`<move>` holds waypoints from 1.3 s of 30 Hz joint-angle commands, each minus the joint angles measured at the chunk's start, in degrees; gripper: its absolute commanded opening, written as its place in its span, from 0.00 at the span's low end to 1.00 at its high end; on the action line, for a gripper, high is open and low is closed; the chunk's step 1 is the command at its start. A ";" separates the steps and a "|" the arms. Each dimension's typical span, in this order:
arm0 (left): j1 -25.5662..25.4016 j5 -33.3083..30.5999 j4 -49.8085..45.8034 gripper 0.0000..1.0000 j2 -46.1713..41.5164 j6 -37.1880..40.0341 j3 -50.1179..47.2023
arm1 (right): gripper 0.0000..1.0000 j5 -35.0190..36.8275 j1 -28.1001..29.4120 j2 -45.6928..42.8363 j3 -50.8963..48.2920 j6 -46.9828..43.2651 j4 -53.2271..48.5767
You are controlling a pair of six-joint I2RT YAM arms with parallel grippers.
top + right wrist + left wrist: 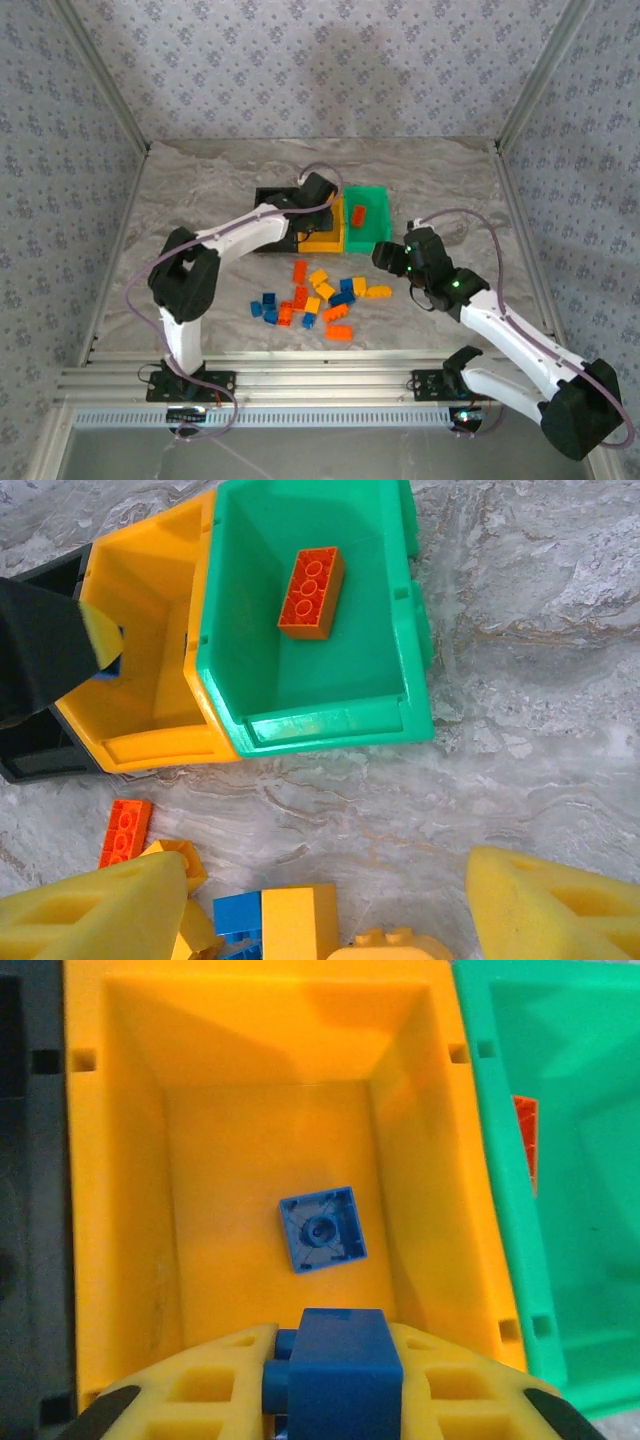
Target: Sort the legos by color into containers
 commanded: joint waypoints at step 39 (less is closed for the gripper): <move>-4.55 -6.50 -1.26 1.00 -66.27 -9.30 -52.10 | 0.82 -9.11 28.29 16.76 -0.32 -5.79 -3.37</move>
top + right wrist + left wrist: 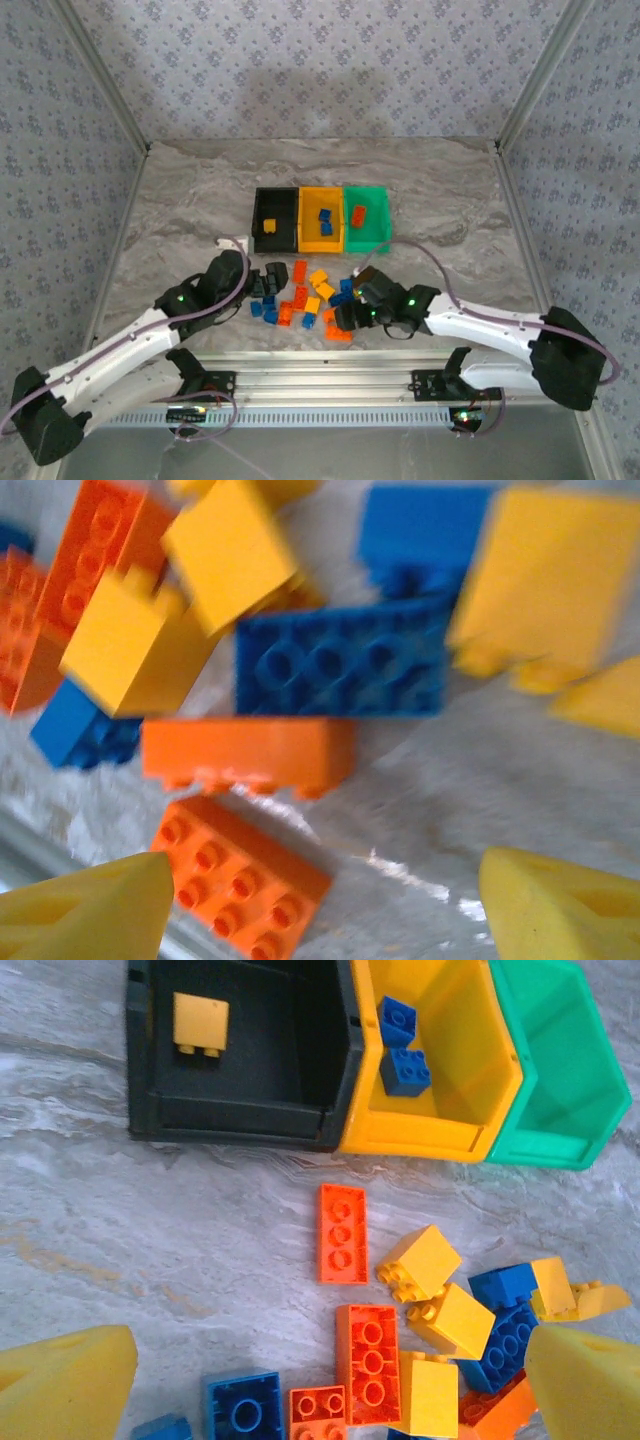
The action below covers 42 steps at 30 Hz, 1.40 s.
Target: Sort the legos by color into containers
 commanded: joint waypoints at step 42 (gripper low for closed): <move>4.53 -1.37 -6.70 1.00 -3.63 -0.54 -1.36 | 0.45 11.43 14.22 24.86 17.13 -14.30 -16.18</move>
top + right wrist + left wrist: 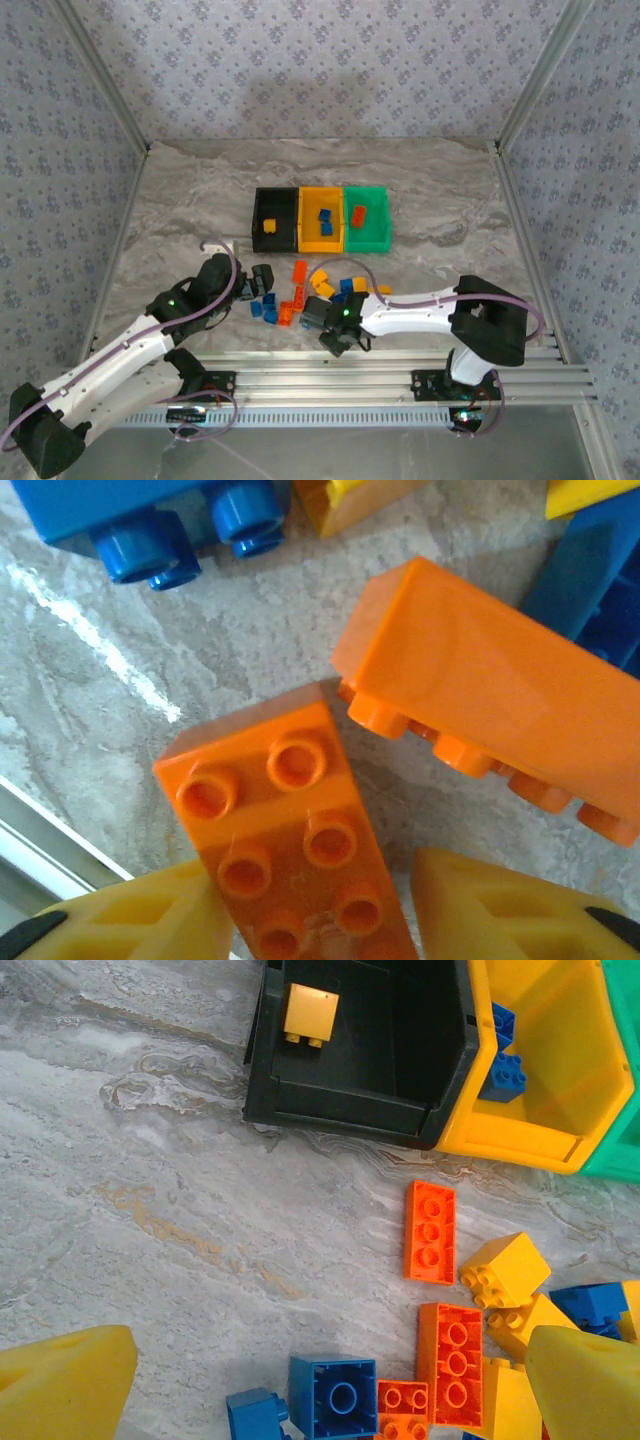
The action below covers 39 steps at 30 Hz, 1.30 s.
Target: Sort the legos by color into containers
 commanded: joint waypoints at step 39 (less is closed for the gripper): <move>0.93 1.68 -2.22 1.00 -1.52 -0.49 -1.12 | 0.29 -1.63 -45.19 8.72 24.33 8.63 10.14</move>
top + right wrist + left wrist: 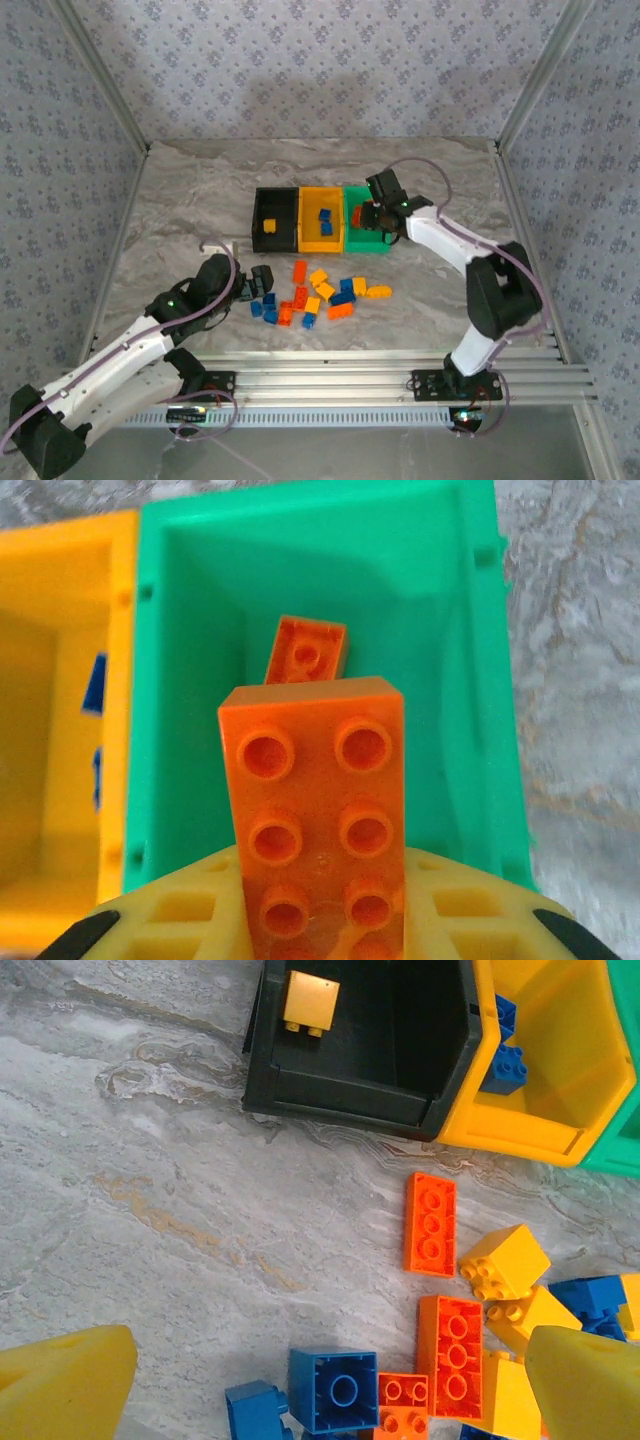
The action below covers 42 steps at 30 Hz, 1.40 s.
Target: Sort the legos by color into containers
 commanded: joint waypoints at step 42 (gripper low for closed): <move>-7.06 -1.45 1.92 0.36 29.24 3.16 5.05 | 0.69 6.00 4.91 -27.18 -20.29 5.18 8.68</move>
